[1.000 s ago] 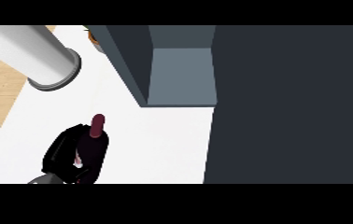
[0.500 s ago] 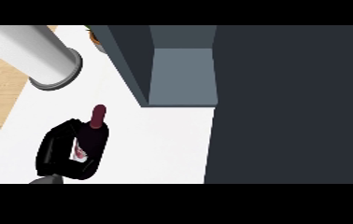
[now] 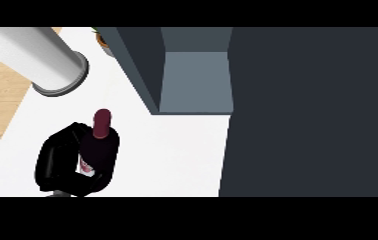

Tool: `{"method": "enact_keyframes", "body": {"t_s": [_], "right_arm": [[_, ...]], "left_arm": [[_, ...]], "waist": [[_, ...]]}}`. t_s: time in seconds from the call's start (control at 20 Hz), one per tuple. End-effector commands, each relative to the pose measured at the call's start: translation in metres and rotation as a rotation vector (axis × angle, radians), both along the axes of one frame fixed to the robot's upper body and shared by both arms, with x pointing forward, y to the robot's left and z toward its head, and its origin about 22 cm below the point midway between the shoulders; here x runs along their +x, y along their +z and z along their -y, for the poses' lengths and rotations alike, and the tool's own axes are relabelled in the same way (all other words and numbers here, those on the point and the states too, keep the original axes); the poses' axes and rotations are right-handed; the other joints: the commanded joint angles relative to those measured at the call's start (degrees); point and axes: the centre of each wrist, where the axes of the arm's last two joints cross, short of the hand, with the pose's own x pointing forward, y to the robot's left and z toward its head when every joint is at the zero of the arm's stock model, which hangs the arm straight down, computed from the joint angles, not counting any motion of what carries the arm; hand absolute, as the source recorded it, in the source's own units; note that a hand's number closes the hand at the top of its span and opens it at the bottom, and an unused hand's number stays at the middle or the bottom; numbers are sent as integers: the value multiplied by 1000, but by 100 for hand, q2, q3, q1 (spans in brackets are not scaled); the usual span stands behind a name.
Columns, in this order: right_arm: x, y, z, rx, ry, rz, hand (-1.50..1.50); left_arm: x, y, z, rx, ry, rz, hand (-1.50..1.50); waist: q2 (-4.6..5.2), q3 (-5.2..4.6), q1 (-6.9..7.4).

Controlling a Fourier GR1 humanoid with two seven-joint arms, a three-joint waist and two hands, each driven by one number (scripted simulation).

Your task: Pick up the wine, place it into the cabinet and close the cabinet

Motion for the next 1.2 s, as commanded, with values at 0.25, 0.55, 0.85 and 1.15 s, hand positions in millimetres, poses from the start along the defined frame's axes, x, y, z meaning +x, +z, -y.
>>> {"method": "enact_keyframes", "body": {"t_s": [0.25, 0.55, 0.85, 1.15], "right_arm": [[-7, 4, -11, 47, 36, 32, -150], [-14, 6, 9, 56, 46, 42, -150], [-11, 15, -1, 49, 47, 50, -150], [-19, 13, 12, 44, 55, 38, -150]], "left_arm": [[16, 73, 47, 5, -97, 15, 150], [1, 103, 82, -9, -138, -41, 150], [-3, 139, 129, -29, -197, -15, 150], [12, 158, 172, -56, -202, -19, 150]], "waist": [[11, -3, -7], [8, 1, -23], [3, -3, -13], [9, -2, -63]]}}
